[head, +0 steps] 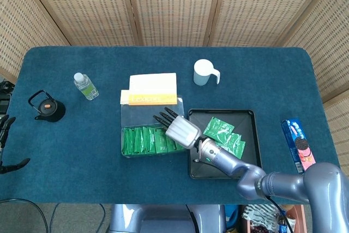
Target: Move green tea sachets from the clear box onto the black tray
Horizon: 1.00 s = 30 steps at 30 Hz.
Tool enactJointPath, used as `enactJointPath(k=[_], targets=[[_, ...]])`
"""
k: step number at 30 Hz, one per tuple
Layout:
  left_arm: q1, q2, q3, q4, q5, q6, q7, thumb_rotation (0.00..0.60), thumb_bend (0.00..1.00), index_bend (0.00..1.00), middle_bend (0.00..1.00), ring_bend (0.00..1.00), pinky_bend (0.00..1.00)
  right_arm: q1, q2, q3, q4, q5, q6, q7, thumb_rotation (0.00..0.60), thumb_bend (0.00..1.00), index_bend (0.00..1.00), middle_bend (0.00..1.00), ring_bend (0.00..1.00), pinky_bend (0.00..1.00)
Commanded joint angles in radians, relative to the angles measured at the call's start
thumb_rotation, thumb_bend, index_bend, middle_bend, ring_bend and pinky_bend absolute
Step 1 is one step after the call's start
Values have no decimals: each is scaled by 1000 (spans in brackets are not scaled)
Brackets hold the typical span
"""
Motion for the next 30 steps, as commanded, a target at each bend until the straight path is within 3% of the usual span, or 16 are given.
enactJointPath(k=[1, 30], targets=[[0, 0, 0, 0, 0, 1, 1, 600, 141, 0, 0, 0, 0, -6, 1, -4, 7, -2, -4, 4, 600, 266, 429, 22, 0, 0], [-4, -4, 1, 2, -1, -4, 7, 600, 141, 0, 0, 0, 0, 1, -67, 33, 57, -25, -39, 33, 600, 270, 429, 13, 0, 0]])
